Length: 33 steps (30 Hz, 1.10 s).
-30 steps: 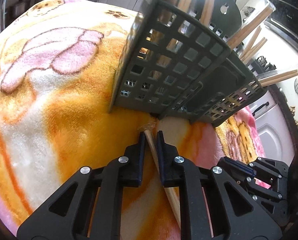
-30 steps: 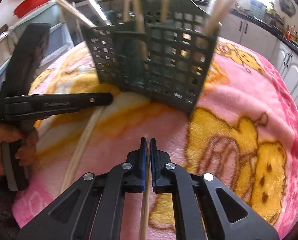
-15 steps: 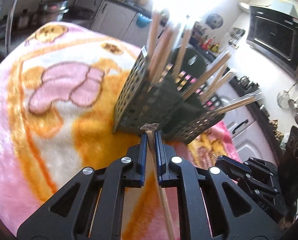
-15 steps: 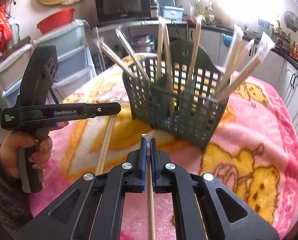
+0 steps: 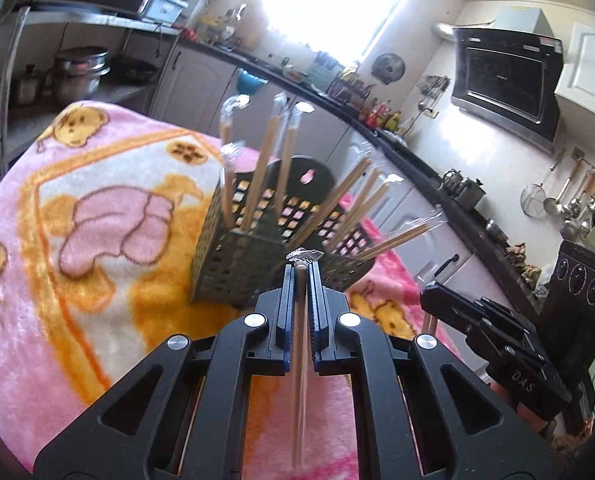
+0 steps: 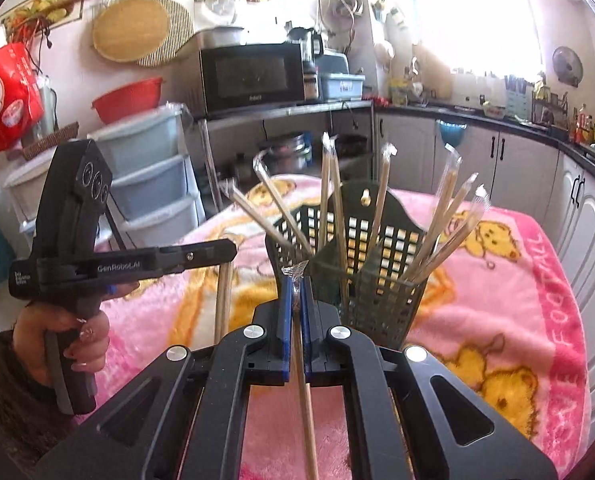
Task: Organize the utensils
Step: 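Lift the wrapped chopsticks and carry them over the caddy with both tools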
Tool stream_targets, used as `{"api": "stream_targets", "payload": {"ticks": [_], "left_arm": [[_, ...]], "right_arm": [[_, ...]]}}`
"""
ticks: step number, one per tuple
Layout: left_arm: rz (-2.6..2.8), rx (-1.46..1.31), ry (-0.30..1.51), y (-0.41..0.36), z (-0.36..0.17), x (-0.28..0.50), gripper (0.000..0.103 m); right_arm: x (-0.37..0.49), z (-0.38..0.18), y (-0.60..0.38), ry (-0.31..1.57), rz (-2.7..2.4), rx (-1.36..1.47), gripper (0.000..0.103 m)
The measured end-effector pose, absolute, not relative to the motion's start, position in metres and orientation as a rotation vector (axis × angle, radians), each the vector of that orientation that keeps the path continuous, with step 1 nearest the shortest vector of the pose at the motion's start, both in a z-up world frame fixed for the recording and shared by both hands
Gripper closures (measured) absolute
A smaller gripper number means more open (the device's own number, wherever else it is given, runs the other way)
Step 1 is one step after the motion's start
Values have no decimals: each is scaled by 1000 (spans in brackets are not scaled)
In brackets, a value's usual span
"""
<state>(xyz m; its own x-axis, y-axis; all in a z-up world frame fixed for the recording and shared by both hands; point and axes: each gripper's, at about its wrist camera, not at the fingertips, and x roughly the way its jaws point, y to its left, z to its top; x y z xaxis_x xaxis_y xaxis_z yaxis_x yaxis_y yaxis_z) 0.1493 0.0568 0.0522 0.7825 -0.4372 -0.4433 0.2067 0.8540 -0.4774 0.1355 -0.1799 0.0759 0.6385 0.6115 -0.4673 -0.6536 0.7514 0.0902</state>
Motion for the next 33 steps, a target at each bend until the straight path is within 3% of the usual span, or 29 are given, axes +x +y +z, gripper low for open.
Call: {"api": "stream_targets", "payload": {"ticks": [33], "left_arm": [[-426, -316, 348, 15, 139, 161, 99]], "right_arm": [[158, 152, -228, 206, 655, 125, 99]]}}
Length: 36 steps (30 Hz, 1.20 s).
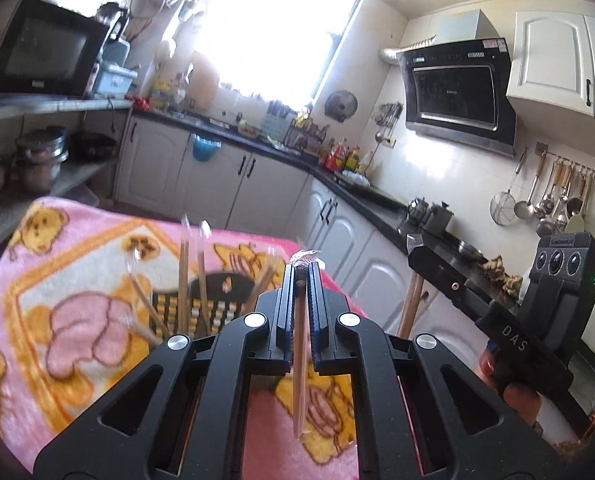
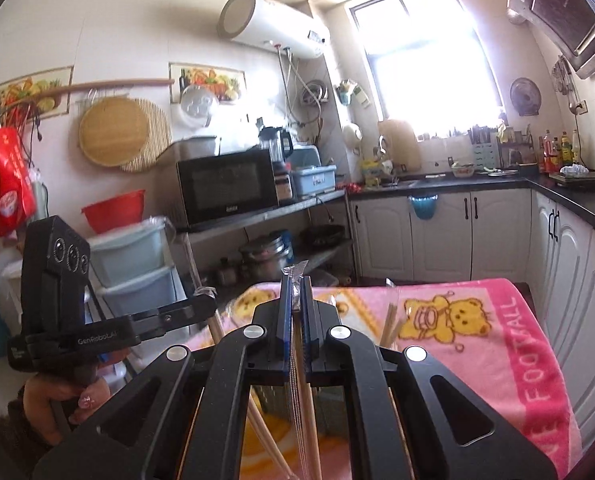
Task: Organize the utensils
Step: 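Lift the wrapped chopsticks and carry them over the caddy with both tools, then lower the held chopsticks into the green caddy with both tools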
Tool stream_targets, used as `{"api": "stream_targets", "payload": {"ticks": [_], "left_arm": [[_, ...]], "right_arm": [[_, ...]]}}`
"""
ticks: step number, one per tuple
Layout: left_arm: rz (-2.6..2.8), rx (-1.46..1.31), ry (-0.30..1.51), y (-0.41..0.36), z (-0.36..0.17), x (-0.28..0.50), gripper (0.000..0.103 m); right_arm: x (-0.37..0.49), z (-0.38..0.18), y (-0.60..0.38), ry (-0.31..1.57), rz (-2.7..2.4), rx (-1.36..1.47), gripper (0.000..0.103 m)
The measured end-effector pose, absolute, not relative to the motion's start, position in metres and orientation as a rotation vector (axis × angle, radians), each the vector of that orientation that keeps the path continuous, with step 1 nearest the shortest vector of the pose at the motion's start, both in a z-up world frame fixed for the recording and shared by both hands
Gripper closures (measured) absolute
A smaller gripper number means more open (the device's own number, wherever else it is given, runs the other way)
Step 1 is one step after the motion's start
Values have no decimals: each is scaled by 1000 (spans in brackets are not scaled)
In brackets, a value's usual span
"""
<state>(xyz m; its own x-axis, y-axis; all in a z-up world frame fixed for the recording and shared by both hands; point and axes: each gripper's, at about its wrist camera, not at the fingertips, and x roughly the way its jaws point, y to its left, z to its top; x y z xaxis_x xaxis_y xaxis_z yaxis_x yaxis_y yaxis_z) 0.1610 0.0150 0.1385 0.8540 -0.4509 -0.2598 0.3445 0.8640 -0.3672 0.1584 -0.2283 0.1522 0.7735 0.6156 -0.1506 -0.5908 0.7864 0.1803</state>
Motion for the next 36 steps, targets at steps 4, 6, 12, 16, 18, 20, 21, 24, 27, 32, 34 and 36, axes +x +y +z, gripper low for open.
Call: {"api": "stream_targets", "payload": {"ticks": [4, 6, 12, 16, 18, 20, 21, 24, 27, 32, 34, 36], "left_arm": [[-402, -310, 302, 18, 152, 164, 99], [-390, -304, 280, 20, 158, 165, 99], [-339, -304, 243, 30, 169, 173, 99], [-296, -297, 213, 37, 177, 176, 99], [-282, -296, 201, 38, 180, 178, 99], [-264, -289, 190, 38, 182, 182, 99], [-257, -287, 186, 39, 183, 183, 99], [-231, -276, 177, 38, 182, 187, 99], [-220, -274, 176, 38, 179, 193, 99], [-203, -280, 175, 36, 171, 203, 99], [-200, -280, 177, 35, 168, 207, 99], [-191, -275, 174, 33, 165, 209, 99]], "right_arm": [[162, 160, -222, 132, 623, 106, 99], [164, 164, -219, 95, 621, 99, 99], [173, 173, -210, 7, 625, 86, 99], [181, 180, -204, -21, 624, 84, 99], [188, 182, -202, -30, 618, 90, 99], [193, 184, -200, -40, 617, 98, 99], [196, 185, -200, -49, 610, 101, 99], [203, 186, -196, -68, 602, 109, 99], [209, 186, -194, -83, 586, 110, 99], [219, 180, -187, -106, 538, 104, 99], [224, 175, -185, -109, 527, 103, 99], [227, 170, -182, -107, 521, 101, 99]]}}
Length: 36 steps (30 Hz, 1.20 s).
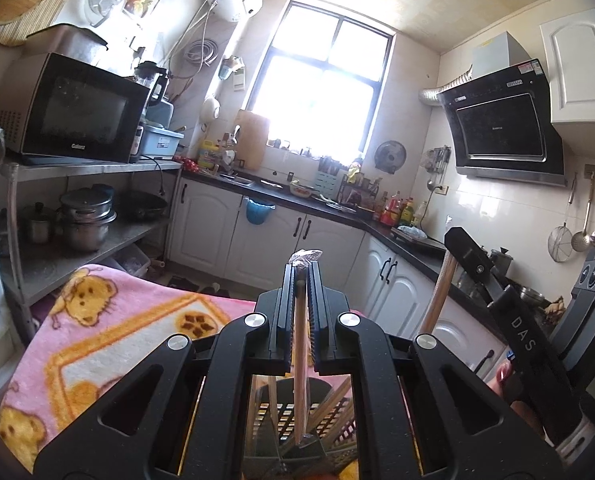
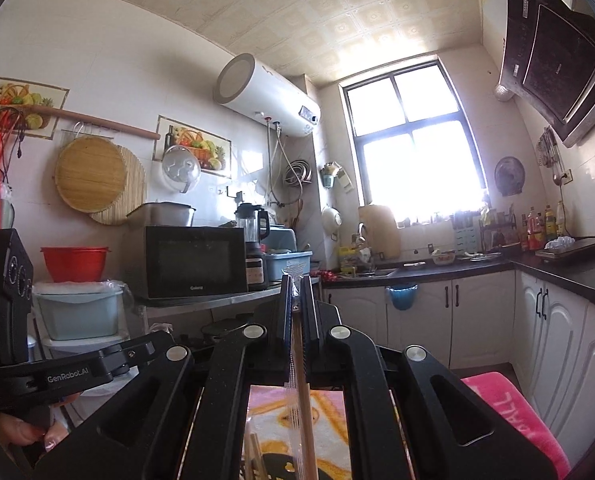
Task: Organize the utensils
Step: 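Lower the held chopsticks into the green caddy with both tools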
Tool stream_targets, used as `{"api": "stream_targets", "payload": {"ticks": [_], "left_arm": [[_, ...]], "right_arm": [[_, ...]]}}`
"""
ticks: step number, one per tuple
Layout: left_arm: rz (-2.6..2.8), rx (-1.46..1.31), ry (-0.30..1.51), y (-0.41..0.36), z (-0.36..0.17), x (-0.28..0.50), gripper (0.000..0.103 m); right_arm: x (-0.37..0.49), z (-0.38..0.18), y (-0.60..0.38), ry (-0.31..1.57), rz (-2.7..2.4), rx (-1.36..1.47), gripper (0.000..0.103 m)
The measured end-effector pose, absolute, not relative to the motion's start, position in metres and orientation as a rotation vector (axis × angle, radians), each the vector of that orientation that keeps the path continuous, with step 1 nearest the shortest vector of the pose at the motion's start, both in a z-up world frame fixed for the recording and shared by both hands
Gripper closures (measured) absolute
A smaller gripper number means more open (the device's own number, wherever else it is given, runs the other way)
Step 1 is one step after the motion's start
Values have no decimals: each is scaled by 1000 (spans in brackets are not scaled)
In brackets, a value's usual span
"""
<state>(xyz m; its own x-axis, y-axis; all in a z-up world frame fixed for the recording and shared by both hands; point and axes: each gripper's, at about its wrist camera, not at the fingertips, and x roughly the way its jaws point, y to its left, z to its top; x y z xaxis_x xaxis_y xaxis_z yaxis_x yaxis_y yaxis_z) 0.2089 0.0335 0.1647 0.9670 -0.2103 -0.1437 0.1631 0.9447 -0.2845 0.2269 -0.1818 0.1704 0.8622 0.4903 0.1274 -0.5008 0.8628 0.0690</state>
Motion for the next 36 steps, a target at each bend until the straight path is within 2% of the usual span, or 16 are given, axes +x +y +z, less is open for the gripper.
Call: {"api": "stream_targets", "payload": {"ticks": [17, 36], "left_arm": [[-167, -238, 199, 15, 122, 227, 99], [-209, -198, 272, -1, 87, 231, 99]], "right_arm": [[238, 126, -170, -98, 470, 88, 98], [238, 86, -185, 32, 478, 123, 98]]}}
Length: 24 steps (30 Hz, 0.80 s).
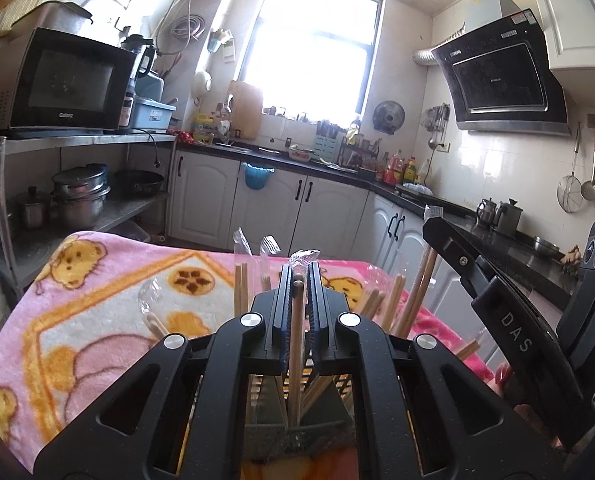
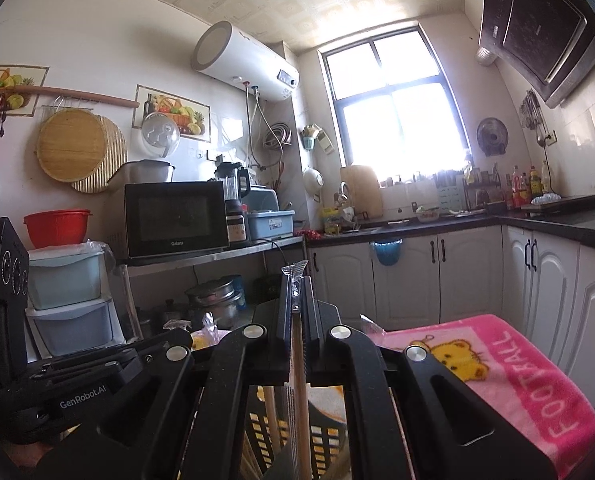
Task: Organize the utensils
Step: 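Lower the held chopsticks into the green caddy with both tools, then open both tools to release the chopsticks inside the caddy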
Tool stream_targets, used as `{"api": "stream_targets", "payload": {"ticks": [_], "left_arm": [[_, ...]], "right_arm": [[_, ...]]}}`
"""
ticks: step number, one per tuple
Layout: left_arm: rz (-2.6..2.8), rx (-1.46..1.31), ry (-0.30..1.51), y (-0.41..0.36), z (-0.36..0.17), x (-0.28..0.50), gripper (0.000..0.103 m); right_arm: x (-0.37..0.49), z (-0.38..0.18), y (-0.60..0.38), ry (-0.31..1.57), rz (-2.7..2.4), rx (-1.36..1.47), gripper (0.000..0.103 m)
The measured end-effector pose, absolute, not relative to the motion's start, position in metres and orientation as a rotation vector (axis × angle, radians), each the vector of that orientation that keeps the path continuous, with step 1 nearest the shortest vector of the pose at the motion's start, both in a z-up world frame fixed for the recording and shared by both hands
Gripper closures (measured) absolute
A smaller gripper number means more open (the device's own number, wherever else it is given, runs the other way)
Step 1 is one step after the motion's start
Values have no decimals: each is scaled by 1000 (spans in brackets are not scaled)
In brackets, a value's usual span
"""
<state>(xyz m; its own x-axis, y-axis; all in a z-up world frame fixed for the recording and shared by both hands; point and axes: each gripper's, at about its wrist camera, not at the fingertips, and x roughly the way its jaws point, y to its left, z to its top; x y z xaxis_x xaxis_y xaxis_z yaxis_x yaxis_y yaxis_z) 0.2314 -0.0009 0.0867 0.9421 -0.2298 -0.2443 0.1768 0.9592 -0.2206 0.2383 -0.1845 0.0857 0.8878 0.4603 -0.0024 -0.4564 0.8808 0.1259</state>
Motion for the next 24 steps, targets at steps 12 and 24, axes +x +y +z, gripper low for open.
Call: {"api": "stream_targets", "payload": {"ticks": [12, 24], "left_arm": [[-226, -205, 329, -1, 79, 223, 85], [-233, -228, 394, 2, 75, 205, 63]], "right_arm": [[221, 80, -202, 140, 498, 134, 81], [199, 83, -214, 240, 453, 101, 73]]}}
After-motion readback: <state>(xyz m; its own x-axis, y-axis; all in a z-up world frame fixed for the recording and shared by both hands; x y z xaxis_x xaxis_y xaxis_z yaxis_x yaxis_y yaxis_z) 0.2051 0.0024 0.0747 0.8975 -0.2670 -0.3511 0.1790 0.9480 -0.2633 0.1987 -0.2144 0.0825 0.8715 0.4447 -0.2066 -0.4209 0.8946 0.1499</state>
